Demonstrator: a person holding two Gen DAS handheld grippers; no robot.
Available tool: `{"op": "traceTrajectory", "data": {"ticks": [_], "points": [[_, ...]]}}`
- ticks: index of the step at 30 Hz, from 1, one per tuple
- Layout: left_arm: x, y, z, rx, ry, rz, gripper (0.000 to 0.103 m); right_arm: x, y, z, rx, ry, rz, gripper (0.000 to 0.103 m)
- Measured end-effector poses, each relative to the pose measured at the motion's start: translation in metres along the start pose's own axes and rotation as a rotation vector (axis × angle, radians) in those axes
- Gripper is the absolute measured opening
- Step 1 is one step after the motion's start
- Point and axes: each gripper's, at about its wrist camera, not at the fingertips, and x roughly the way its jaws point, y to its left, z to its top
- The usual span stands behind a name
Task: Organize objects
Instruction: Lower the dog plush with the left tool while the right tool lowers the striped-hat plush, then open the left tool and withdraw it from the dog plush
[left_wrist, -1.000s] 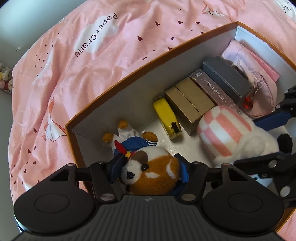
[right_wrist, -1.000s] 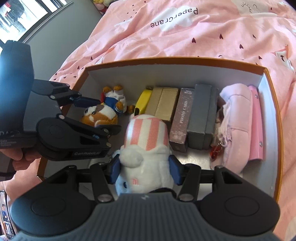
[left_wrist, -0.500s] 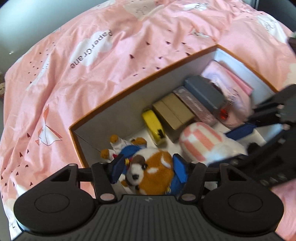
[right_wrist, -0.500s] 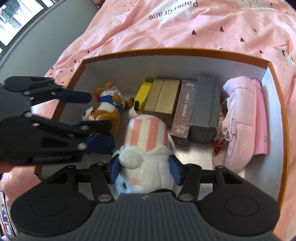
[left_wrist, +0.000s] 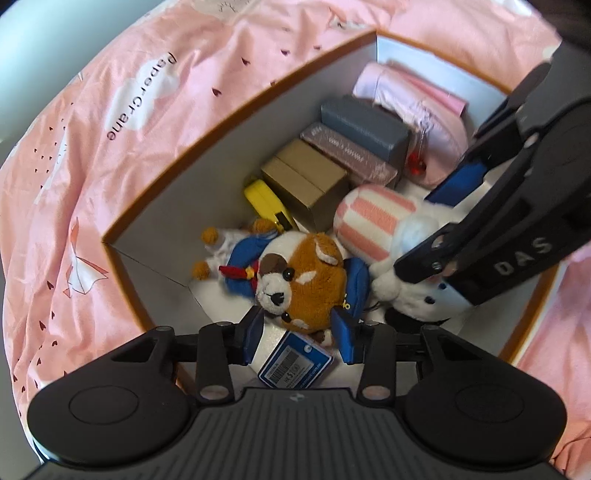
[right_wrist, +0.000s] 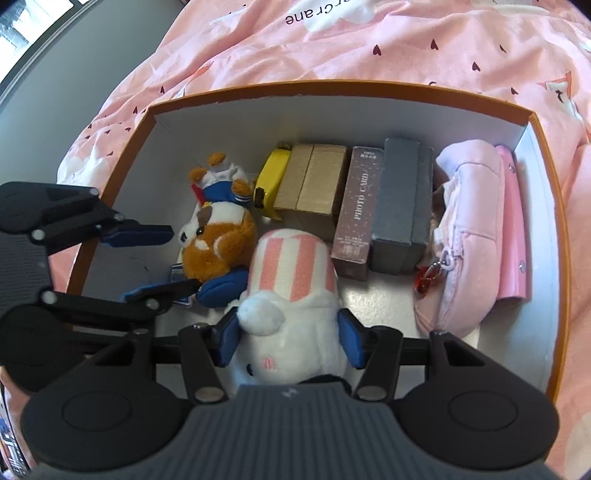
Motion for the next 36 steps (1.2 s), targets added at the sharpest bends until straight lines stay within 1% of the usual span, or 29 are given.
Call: {"op": "traceTrajectory", "data": {"ticks": [3, 5, 7, 8, 11, 16, 17, 20, 23, 24, 25, 26, 29, 31, 32, 33, 36], "points": [[0.013, -0.003, 0.002, 0.001, 0.059, 0.039, 0.049, -0.002, -0.002, -0.001, -0.01, 0.002, -0.001, 0.057], [0.019, -0.002, 0.004, -0.006, 0.085, 0.064, 0.039, -0.001, -0.002, -0.002, -0.016, 0.004, 0.0, 0.057], [0.021, 0.0, 0.004, -0.021, 0.096, 0.093, 0.033, 0.0, -0.002, -0.002, -0.017, 0.003, 0.003, 0.057], [0.021, 0.002, 0.004, -0.032, 0.098, 0.1, 0.028, 0.001, -0.002, -0.002, -0.018, 0.002, 0.007, 0.057], [0.019, 0.008, 0.004, -0.064, 0.089, 0.125, 0.019, 0.006, -0.001, 0.0, -0.019, 0.006, 0.017, 0.057], [0.013, 0.022, 0.005, -0.115, 0.043, 0.189, 0.019, 0.014, -0.002, 0.003, 0.005, 0.028, 0.046, 0.056], [0.013, 0.026, 0.005, -0.133, 0.038, 0.186, 0.019, 0.015, -0.001, 0.004, 0.006, 0.035, 0.053, 0.056], [0.012, 0.04, 0.004, -0.196, 0.013, 0.131, 0.019, 0.018, 0.001, 0.006, 0.009, 0.048, 0.071, 0.056], [0.012, 0.046, 0.006, -0.221, -0.011, 0.121, 0.017, 0.019, 0.003, 0.006, 0.007, 0.05, 0.067, 0.056], [0.014, 0.048, 0.007, -0.229, -0.007, 0.106, 0.017, 0.018, 0.003, 0.006, 0.006, 0.051, 0.068, 0.056], [0.017, 0.05, 0.008, -0.245, 0.007, 0.09, 0.013, 0.018, 0.002, 0.005, 0.006, 0.052, 0.069, 0.056], [0.02, 0.053, 0.011, -0.258, 0.017, 0.08, 0.012, 0.017, 0.002, 0.005, 0.008, 0.055, 0.07, 0.056], [0.028, 0.06, 0.015, -0.294, 0.043, 0.061, 0.01, 0.015, 0.002, 0.003, 0.004, 0.057, 0.068, 0.056], [0.033, 0.063, 0.019, -0.339, 0.068, 0.055, 0.01, 0.015, 0.002, 0.002, 0.005, 0.057, 0.068, 0.056], [0.033, 0.062, 0.028, -0.363, 0.074, 0.047, 0.01, 0.015, 0.002, 0.001, 0.005, 0.057, 0.066, 0.056], [0.035, 0.067, 0.029, -0.382, 0.077, 0.041, 0.01, 0.014, 0.002, 0.001, 0.007, 0.057, 0.066, 0.056], [0.036, 0.068, 0.029, -0.406, 0.083, 0.022, 0.005, 0.015, 0.004, 0.003, 0.007, 0.057, 0.065, 0.056]]}}
